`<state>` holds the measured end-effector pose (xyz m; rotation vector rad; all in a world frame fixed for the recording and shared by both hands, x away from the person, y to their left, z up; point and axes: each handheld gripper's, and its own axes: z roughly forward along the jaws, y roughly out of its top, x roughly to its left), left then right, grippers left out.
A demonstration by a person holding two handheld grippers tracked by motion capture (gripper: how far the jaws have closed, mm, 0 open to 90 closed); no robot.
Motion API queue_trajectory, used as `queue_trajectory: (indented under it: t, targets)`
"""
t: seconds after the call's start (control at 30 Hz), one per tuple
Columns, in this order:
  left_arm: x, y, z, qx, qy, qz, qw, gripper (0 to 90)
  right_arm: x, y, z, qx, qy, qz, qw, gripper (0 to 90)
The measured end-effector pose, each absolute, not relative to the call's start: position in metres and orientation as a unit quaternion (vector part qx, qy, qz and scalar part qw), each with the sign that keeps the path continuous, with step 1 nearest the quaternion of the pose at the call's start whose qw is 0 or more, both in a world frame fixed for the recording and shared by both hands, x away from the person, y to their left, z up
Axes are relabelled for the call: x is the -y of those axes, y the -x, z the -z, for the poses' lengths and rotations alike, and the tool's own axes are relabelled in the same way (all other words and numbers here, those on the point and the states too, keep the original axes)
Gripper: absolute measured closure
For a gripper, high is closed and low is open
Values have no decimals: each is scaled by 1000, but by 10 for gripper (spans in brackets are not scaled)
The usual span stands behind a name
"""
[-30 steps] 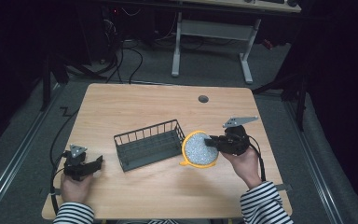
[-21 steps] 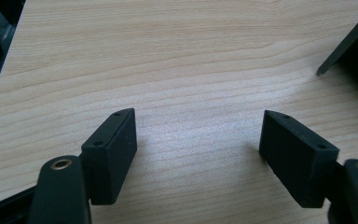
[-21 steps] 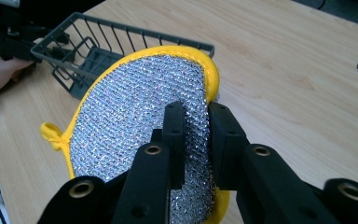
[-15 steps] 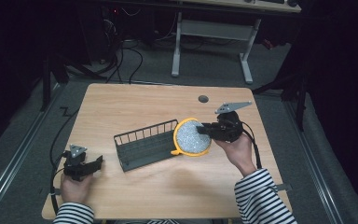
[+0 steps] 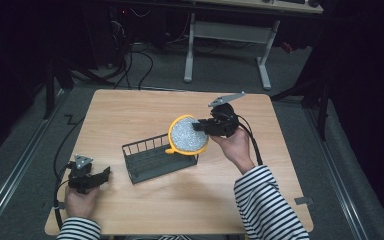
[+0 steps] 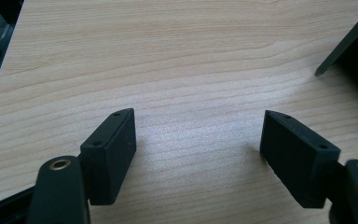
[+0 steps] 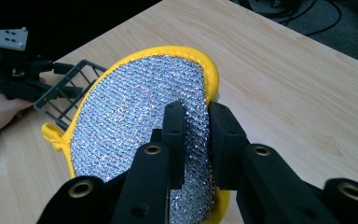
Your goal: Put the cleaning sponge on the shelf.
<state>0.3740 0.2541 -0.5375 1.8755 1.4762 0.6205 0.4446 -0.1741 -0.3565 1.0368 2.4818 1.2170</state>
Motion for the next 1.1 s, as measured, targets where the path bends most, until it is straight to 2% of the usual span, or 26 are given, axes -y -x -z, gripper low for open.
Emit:
queue_trajectory:
  t: [0.27, 0.6, 1.1]
  targets:
    - [-254, -374, 537, -565, -718, -236, 332, 274, 150, -462, 360, -837, -355, -405, 96, 780]
    - [-254, -374, 538, -565, -718, -238, 330, 274, 127, -479, 384, -841, -363, -390, 96, 774]
    - [-252, -374, 538, -562, -721, -242, 324, 274, 127, -482, 406, -847, -365, -373, 101, 755]
